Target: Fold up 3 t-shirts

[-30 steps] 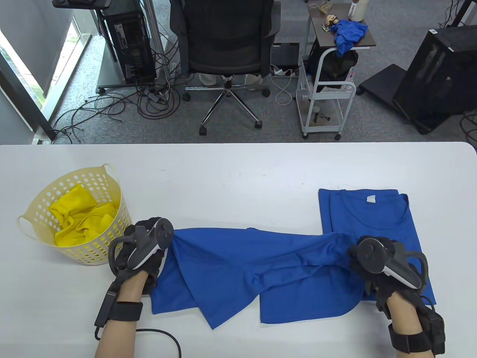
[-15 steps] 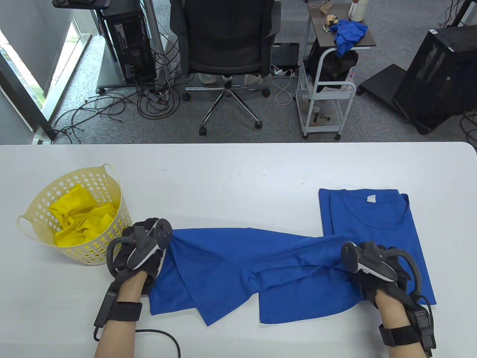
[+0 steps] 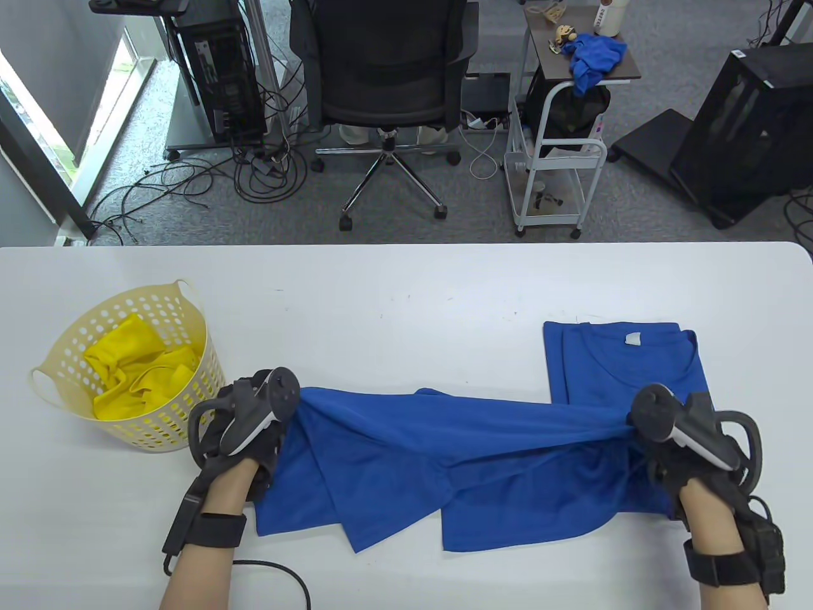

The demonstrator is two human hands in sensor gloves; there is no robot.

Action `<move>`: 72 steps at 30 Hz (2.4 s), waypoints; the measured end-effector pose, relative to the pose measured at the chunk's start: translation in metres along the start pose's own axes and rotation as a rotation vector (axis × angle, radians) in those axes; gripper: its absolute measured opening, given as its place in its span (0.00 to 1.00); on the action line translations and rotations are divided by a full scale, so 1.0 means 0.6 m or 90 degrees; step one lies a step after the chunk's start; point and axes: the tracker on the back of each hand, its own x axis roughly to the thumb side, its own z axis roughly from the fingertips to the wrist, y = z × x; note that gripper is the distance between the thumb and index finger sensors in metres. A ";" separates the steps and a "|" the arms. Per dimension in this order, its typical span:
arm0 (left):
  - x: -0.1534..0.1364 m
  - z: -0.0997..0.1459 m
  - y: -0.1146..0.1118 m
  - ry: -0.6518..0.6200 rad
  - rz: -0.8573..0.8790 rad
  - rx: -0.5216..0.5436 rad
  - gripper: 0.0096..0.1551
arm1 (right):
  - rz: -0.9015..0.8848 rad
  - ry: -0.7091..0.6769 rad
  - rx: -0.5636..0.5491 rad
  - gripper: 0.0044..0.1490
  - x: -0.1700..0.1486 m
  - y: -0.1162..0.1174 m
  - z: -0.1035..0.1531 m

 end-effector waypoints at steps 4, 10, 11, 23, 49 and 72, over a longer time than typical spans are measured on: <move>0.049 -0.096 0.089 0.045 -0.085 0.052 0.21 | 0.012 0.114 -0.095 0.23 -0.022 -0.096 -0.114; -0.012 -0.095 0.374 0.182 0.062 0.328 0.22 | -0.114 0.264 -0.615 0.23 -0.079 -0.361 -0.008; -0.021 -0.073 0.402 0.177 0.081 0.366 0.22 | -0.119 0.261 -0.660 0.23 -0.083 -0.382 0.022; -0.045 0.101 0.247 0.066 -0.074 0.154 0.21 | 0.031 0.103 -0.408 0.22 -0.047 -0.251 0.202; -0.091 0.086 -0.117 0.050 -0.111 -0.247 0.40 | -0.001 -0.164 -0.107 0.36 0.110 0.086 0.087; -0.125 0.095 -0.108 0.078 -0.100 -0.211 0.31 | 0.050 0.044 -0.043 0.33 -0.005 0.120 0.040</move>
